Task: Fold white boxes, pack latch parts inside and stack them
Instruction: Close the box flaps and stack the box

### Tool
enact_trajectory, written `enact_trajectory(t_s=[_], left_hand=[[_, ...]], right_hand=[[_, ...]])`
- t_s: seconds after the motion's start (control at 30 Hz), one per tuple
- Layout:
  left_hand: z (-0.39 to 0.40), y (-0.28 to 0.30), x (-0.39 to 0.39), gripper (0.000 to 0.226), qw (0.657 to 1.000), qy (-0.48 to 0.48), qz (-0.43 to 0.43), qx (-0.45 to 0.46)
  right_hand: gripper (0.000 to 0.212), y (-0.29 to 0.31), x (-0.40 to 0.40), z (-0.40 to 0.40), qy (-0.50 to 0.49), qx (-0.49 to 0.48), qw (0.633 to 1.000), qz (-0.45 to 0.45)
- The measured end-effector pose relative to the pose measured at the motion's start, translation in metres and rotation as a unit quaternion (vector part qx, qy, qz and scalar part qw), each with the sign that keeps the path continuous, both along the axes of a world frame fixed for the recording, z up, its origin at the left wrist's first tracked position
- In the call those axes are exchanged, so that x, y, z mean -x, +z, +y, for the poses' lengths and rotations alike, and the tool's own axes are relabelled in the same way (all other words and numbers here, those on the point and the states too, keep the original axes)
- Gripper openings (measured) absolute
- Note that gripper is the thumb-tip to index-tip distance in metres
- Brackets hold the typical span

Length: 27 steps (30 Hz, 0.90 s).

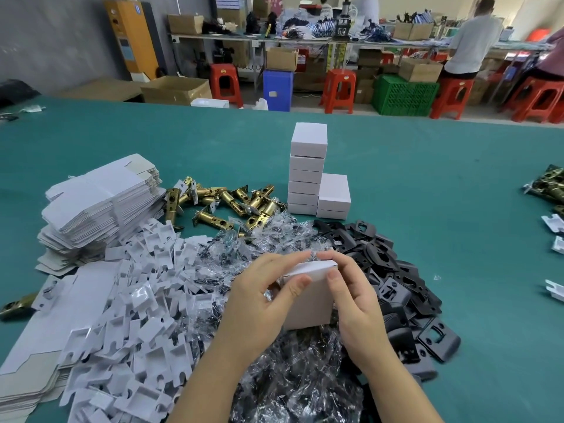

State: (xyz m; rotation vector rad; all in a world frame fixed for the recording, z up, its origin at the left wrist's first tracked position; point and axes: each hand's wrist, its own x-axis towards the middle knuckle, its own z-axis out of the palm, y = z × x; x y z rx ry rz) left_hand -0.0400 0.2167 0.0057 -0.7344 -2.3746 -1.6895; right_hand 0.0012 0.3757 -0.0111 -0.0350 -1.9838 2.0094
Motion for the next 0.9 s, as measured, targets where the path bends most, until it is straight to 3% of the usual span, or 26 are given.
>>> enact_trajectory(t_s=[0.9], left_hand=[[-0.0074, 0.0056, 0.0018, 0.025, 0.999, -0.041, -0.019, -0.014]], right_hand=[[0.019, 0.0051, -0.0004, 0.0022, 0.009, -0.028, 0.996, 0.085]])
